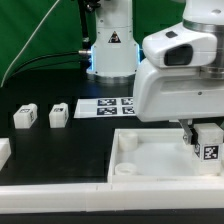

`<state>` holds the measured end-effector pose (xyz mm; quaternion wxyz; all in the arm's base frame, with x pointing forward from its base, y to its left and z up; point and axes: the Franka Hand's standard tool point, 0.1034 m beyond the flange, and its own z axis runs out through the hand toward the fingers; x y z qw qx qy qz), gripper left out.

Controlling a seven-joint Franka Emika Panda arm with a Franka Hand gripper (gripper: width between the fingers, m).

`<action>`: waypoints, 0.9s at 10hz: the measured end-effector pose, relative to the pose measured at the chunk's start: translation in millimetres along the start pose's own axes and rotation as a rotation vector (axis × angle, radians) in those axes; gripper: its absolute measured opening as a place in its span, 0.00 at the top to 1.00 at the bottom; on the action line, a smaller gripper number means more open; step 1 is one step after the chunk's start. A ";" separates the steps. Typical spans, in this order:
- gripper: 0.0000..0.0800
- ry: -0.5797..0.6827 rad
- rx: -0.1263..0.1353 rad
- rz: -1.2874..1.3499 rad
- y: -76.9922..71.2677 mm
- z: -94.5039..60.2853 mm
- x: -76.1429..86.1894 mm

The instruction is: Assemble one leg

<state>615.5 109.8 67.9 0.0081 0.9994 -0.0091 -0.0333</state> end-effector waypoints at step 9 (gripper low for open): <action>0.63 -0.002 0.024 0.909 -17.5 -0.7 -1.4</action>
Offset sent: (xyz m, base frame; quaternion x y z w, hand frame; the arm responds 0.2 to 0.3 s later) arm -0.0025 0.0117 0.0016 0.0035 0.0052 0.3165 0.9486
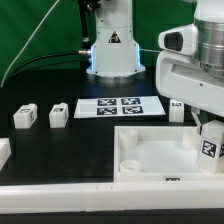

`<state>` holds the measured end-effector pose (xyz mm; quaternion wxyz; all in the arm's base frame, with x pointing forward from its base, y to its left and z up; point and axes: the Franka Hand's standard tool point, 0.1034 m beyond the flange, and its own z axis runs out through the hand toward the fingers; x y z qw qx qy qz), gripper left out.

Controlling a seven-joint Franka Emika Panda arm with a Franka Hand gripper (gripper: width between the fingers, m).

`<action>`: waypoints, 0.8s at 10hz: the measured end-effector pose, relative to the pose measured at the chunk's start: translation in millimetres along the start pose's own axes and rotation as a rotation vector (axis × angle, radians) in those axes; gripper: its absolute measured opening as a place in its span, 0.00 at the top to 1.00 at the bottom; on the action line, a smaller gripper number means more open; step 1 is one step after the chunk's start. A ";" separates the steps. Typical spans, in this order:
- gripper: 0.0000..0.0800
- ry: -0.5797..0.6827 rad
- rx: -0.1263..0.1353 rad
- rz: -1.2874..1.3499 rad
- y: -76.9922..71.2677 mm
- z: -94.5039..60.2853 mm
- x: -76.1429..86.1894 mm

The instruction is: Assemble one leg

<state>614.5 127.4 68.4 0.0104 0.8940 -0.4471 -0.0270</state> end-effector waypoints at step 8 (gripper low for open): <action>0.63 -0.028 0.076 0.885 -6.4 -1.6 6.1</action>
Offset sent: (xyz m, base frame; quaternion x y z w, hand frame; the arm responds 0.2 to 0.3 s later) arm -0.0059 0.0012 -0.0005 0.0154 0.0004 0.3266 0.9450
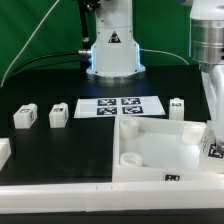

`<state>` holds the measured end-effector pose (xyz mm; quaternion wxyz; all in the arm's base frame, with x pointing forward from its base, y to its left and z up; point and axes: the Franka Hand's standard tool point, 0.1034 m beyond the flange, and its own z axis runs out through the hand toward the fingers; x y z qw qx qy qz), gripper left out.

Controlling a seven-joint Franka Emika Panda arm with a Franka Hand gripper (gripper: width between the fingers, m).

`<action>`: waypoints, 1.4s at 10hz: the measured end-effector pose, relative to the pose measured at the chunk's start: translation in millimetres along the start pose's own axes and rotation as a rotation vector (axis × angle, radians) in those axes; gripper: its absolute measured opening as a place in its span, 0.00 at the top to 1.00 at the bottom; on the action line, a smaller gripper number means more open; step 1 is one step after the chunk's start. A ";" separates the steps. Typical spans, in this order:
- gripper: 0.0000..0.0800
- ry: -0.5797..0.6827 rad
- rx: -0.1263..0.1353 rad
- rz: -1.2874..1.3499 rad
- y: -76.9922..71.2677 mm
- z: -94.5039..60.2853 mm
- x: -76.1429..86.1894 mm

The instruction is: Assemble one leg

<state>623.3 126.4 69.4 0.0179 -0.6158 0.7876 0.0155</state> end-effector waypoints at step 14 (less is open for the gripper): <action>0.19 -0.006 -0.040 -0.662 1.2 -0.2 8.5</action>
Offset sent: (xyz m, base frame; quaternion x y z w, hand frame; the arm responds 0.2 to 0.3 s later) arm 0.0000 0.0000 0.0000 0.0000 0.0000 -0.0899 0.9960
